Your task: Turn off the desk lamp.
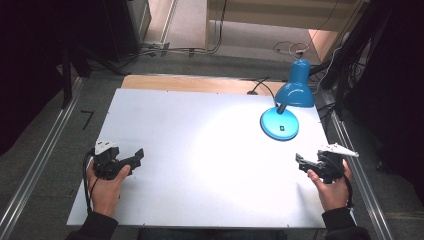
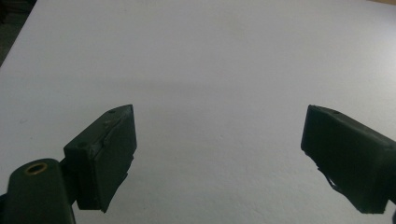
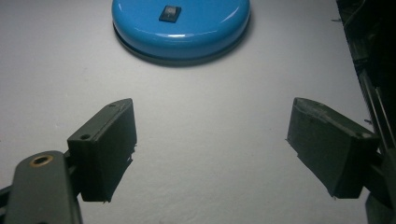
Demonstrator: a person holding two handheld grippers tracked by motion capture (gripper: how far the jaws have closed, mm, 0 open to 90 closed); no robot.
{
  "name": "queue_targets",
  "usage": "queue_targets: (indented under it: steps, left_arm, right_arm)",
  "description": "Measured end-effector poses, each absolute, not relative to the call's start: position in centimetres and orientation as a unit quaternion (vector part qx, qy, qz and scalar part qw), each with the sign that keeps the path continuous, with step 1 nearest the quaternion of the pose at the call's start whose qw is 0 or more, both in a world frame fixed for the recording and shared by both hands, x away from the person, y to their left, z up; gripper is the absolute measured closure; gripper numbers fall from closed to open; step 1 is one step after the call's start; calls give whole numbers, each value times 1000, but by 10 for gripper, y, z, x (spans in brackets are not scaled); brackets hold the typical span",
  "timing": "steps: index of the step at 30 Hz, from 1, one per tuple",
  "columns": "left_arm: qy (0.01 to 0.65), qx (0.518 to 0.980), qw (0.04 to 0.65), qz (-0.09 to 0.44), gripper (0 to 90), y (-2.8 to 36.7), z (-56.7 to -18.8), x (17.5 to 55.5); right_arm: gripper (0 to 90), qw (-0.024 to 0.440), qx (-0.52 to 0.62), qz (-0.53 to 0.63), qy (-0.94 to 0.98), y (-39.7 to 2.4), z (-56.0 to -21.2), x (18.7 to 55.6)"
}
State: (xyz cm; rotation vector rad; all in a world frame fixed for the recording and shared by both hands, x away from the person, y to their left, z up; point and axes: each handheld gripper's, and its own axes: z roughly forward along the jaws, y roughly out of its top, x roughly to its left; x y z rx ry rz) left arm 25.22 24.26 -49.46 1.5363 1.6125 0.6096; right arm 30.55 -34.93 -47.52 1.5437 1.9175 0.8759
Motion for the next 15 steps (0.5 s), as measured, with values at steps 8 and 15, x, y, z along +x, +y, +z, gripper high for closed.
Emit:
queue_targets:
  steps: [8,15]
  left_arm:
    - [639,608,404,241,113,243,-495,252]
    - [639,608,404,241,114,243,-495,252]
  right_arm:
    - [145,259,571,327,707,-347,-474,308]
    - [145,259,570,329,707,-346,-473,310]
